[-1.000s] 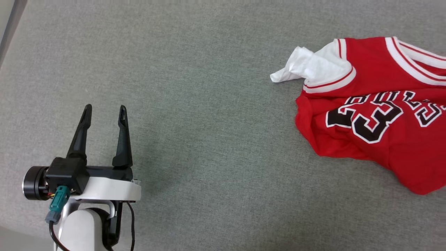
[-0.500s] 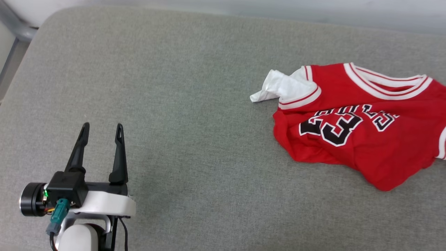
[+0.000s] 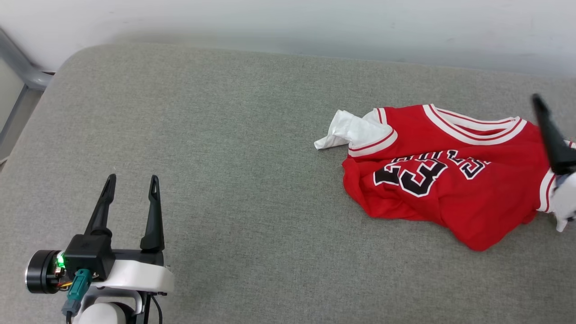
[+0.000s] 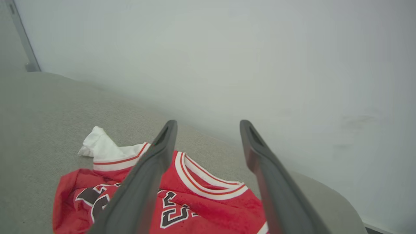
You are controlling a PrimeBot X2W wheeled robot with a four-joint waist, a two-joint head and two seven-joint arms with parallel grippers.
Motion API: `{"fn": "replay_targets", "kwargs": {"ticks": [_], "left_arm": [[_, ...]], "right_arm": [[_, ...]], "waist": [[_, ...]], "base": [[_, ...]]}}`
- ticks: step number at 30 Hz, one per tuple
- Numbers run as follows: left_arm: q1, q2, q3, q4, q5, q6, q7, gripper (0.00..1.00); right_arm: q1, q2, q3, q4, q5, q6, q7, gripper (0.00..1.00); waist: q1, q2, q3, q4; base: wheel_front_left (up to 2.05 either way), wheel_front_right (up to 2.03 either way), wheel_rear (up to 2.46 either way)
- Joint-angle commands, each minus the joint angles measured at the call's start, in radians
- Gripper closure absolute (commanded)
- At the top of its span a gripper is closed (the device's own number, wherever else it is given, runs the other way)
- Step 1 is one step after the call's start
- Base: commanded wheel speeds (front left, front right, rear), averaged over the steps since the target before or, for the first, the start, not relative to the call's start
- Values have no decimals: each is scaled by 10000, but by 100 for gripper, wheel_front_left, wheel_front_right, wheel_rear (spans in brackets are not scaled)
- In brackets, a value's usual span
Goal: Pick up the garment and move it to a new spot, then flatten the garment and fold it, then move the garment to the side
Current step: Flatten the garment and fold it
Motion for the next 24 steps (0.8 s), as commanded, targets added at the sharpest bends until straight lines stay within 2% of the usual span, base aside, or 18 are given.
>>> {"fn": "replay_targets", "kwargs": {"ticks": [1,2,3,7,11,17,24], "left_arm": [[120,35,-26,-42,-24,30,-23,0],[120,35,-26,-42,-24,30,-23,0],[115,22,-48,-57,-61,38,-23,0],[14,3,-75,-80,-92,48,-23,0],[-173,-28,-138,-88,-150,45,-23,0],[-492,-109,-253,-126,-243,46,-23,0],[-899,-215,-363,-83,-361,38,-23,0]], "right_arm": [[-218,-237,515,-401,367,-15,431,0],[-218,-237,515,-401,367,-15,431,0],[-627,-692,1582,-780,1078,-15,1333,0],[-1543,-1437,3436,-833,2129,-15,2786,0],[-2702,-1686,5281,-450,2878,-15,4203,0],[-4542,-1406,7928,1023,3135,-15,5510,0],[-5726,-801,10437,3610,3326,-15,5306,0]], "waist": [[1,0,-7,45],[1,0,-7,45],[1,0,29,121],[1,0,188,239],[1,0,432,401],[1,0,977,721],[1,0,1673,1127]], "base": [[0,0,0],[0,0,0],[0,0,0],[0,0,0],[0,0,0],[0,0,0],[0,0,0]]}}
